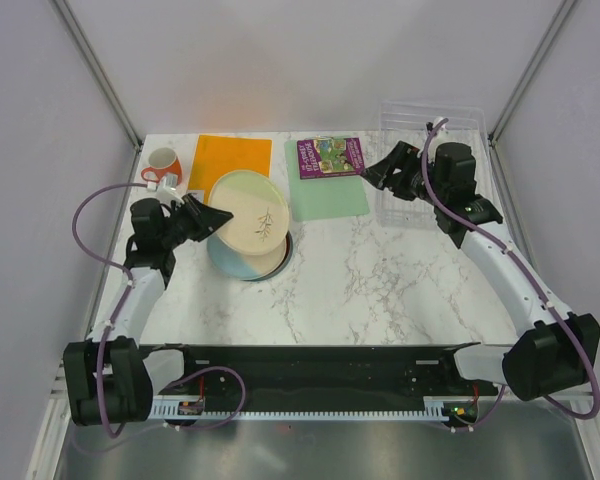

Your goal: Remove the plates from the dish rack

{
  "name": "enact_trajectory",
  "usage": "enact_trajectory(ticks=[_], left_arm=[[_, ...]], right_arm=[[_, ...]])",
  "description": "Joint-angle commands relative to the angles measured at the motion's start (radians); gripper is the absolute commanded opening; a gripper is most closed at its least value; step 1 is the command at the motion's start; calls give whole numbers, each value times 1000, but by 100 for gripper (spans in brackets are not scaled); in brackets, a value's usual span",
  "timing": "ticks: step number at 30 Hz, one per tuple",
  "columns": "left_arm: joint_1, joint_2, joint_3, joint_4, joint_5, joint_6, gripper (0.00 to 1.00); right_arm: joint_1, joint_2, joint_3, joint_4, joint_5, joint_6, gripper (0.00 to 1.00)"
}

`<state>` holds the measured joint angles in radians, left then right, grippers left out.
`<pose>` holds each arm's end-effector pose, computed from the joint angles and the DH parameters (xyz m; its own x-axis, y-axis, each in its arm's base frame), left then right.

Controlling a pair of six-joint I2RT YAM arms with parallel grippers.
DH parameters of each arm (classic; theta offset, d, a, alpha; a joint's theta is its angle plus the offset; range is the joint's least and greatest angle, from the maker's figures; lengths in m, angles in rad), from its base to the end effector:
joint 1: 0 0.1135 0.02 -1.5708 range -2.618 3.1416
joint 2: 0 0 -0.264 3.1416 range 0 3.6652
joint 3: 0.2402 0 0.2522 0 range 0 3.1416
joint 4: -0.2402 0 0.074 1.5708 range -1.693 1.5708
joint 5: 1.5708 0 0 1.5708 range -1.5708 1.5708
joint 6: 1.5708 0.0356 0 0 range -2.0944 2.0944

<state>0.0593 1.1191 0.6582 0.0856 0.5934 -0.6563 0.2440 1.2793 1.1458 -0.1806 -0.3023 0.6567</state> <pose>0.2479 -0.0052 0.2579 -0.5768 -0.5410 -0.6120 0.1493 0.6668 -0.7301 0.2862 0.0822 0.3599 -0.5460 0.4647 -0.6971 -0.2172 0.7251 0.6535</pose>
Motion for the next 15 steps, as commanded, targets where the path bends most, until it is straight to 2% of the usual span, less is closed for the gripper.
enact_trajectory(ticks=[1, 7, 12, 15], left_arm=[[22, -10, -8, 344, 196, -149, 2], [40, 36, -97, 531, 253, -261, 2], [69, 67, -160, 615, 270, -304, 2], [96, 74, -169, 605, 278, -295, 2]], right_arm=[[-3, 11, -8, 33, -17, -16, 75], [-5, 14, -14, 33, -17, -20, 75], [-3, 14, -20, 33, -17, -23, 75], [-3, 15, -23, 33, -17, -25, 75]])
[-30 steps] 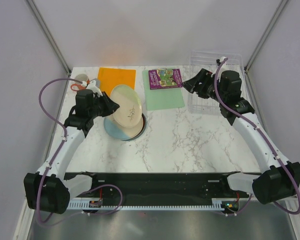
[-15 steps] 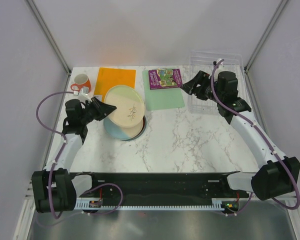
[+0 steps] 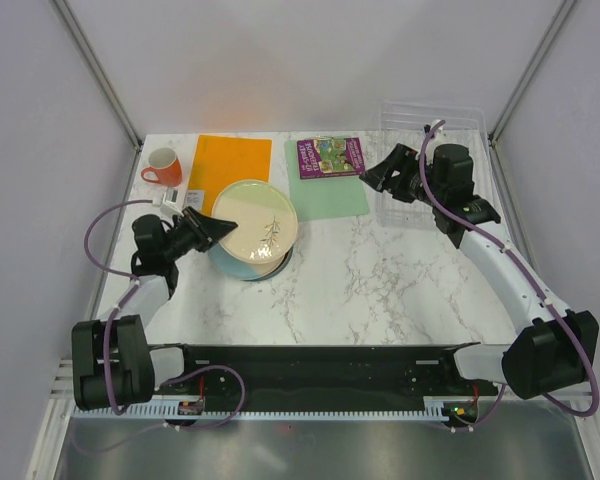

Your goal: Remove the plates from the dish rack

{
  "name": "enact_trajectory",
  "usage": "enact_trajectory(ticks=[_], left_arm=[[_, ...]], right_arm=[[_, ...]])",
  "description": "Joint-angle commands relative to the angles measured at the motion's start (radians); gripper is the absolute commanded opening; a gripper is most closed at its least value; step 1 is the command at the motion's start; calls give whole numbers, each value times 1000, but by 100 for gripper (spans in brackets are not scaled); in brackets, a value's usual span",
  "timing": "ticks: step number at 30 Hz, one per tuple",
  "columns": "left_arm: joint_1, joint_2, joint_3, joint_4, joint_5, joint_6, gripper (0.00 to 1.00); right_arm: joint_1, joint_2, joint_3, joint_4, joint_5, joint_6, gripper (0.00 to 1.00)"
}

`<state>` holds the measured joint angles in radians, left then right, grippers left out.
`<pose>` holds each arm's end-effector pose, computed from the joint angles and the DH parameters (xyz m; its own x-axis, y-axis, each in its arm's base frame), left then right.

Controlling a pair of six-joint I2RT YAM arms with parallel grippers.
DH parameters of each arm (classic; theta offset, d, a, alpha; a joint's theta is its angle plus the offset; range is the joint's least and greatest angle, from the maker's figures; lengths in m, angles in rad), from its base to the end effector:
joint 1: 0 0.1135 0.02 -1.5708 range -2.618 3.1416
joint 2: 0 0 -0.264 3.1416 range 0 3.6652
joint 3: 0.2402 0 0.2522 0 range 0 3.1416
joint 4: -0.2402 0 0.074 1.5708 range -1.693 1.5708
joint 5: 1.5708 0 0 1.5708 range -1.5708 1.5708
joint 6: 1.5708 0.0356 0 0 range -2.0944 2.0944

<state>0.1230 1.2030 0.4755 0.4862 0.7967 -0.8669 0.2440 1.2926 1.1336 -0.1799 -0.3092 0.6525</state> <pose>0.2452 0.0047 0.2181 -0.6134 -0.6128 -0.4982 0.2097 0.4818 -0.8508 0.2891 0.0831 0.3519 -0.5651 0.4553 -0.6879 -0.2082 0.7281 0.6530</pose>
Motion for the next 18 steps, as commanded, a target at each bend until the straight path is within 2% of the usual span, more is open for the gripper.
enact_trajectory(ticks=[1, 18], left_arm=[[44, -7, 8, 198, 76, -83, 2], [84, 113, -98, 252, 53, -78, 2]], right_arm=[[-3, 4, -11, 34, -10, -21, 75], [-3, 16, -23, 33, -11, -27, 75]])
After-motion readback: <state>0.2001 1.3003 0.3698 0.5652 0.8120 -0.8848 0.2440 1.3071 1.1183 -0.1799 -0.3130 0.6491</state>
